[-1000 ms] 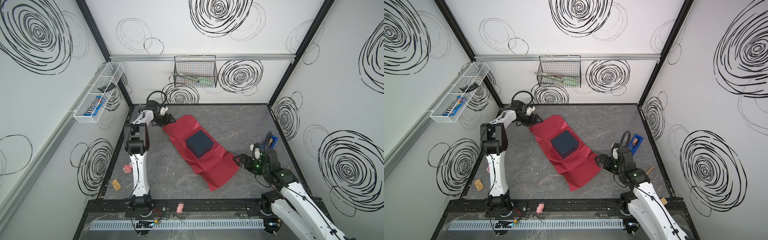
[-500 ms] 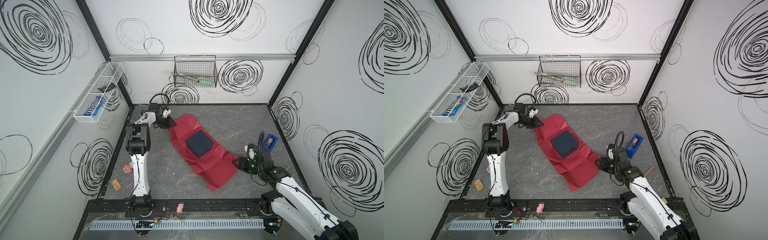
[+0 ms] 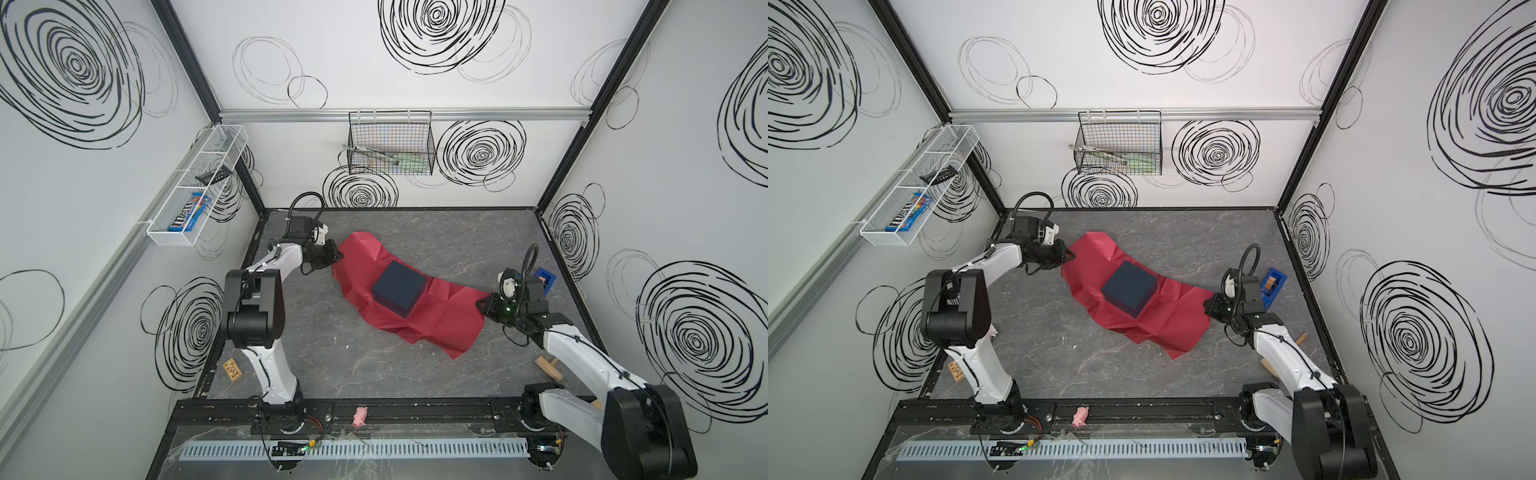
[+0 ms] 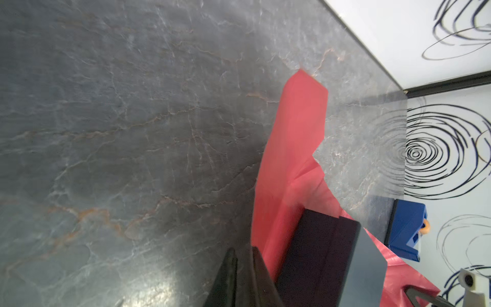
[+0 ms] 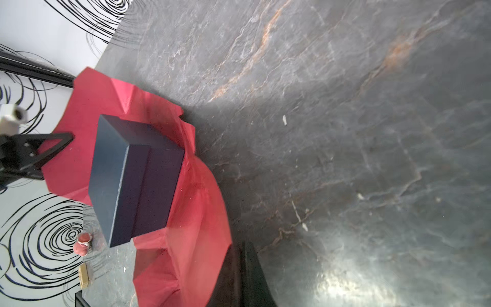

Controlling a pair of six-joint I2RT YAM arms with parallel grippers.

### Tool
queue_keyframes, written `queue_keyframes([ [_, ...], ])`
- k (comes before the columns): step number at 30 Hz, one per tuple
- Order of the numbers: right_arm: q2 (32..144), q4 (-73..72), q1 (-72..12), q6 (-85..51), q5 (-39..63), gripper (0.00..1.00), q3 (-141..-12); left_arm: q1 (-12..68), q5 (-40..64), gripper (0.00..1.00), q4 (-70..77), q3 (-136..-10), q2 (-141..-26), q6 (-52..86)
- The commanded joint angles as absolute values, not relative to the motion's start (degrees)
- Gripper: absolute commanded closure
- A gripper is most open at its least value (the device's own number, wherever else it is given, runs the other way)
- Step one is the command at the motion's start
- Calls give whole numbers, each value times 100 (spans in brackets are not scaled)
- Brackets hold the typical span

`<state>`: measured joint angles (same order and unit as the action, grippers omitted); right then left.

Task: Wrap a gift box in wrapping paper
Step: Rotate the wrapping paper at the center of the table, then fold the wrapping paper around the gift box.

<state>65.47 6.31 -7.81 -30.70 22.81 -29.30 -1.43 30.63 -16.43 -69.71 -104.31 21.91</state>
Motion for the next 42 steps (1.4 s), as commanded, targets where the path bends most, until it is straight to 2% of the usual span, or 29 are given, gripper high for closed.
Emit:
queue_keyframes([
  [1, 7309, 297, -664, -2613, 2780, 92, -3673, 79, 2814, 82, -868, -6061, -9884, 2737],
  [8, 9208, 823, -676, -2028, 3672, 95, -5263, 580, 2508, 78, 16, -4500, -8704, 3357],
  [13, 9642, 955, -683, -1883, 3558, 92, -5782, 712, 2221, 72, 65, -4025, -7936, 3475],
  [17, 9762, 1129, -631, -1810, 3481, 86, -6098, 677, 2436, 65, -100, -4077, -7847, 3280],
  [20, 9796, 1292, -572, -1769, 3434, 79, -6275, 642, 2691, 63, -183, -4203, -7952, 3156],
  [21, 9792, 1402, -565, -1766, 3354, 71, -6338, 633, 2756, 64, -178, -4231, -7974, 3105],
  [22, 9768, 1546, -582, -1724, 3289, 57, -6429, 633, 2813, 64, -176, -4260, -7994, 3057],
  [29, 8957, 1839, -677, -1643, 2837, 1, -6013, 813, 3032, 65, -267, -4498, -8007, 2782],
  [38, 8462, 1882, -483, -1808, 2247, 3, -5189, 1500, 2693, 66, -424, -4666, -8027, 2672],
  [42, 8348, 1719, -370, -1698, 2433, 3, -4818, 1708, 2498, 67, -546, -4685, -7985, 2612],
])
